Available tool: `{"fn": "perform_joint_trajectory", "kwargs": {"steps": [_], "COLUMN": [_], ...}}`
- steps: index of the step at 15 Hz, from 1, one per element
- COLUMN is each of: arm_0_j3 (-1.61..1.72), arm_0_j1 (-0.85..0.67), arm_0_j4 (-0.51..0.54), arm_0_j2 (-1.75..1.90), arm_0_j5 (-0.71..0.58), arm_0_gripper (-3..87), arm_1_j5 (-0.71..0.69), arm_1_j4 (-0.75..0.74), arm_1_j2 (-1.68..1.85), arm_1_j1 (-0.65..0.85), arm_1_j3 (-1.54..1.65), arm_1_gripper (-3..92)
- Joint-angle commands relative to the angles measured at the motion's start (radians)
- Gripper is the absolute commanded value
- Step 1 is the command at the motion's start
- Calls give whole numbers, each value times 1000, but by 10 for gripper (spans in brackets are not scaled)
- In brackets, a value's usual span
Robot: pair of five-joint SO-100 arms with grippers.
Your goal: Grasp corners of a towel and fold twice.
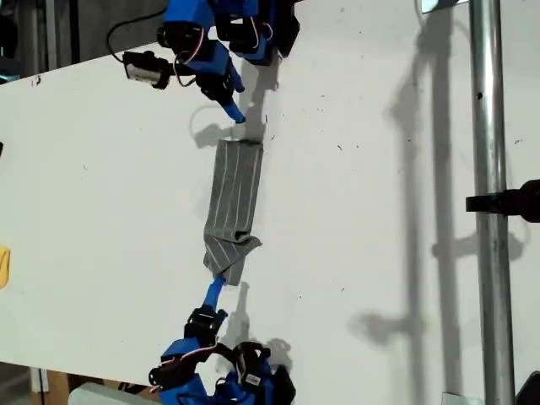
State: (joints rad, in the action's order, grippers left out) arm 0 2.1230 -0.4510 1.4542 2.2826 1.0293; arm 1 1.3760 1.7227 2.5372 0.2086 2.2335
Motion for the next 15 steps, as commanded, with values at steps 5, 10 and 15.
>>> {"fn": "perform_joint_trajectory", "kwargs": {"steps": [5,10,15], "arm_0_j3": [815,785,144], "arm_0_j1": [422,278,273], "arm_0_j4": [-281,-305,-583], "arm_0_j2": [896,902,-379], "arm_0_j5": [489,456,374], "arm_0_gripper": [307,316,373], "arm_1_j5": [373,367,345], "arm_1_j4": [-98,-95,-97], "arm_1_j2": [364,359,405], "arm_1_j1": [-337,-313,-287], "arm_1_j3": [276,275,279], "arm_1_gripper": [265,272,261]}}
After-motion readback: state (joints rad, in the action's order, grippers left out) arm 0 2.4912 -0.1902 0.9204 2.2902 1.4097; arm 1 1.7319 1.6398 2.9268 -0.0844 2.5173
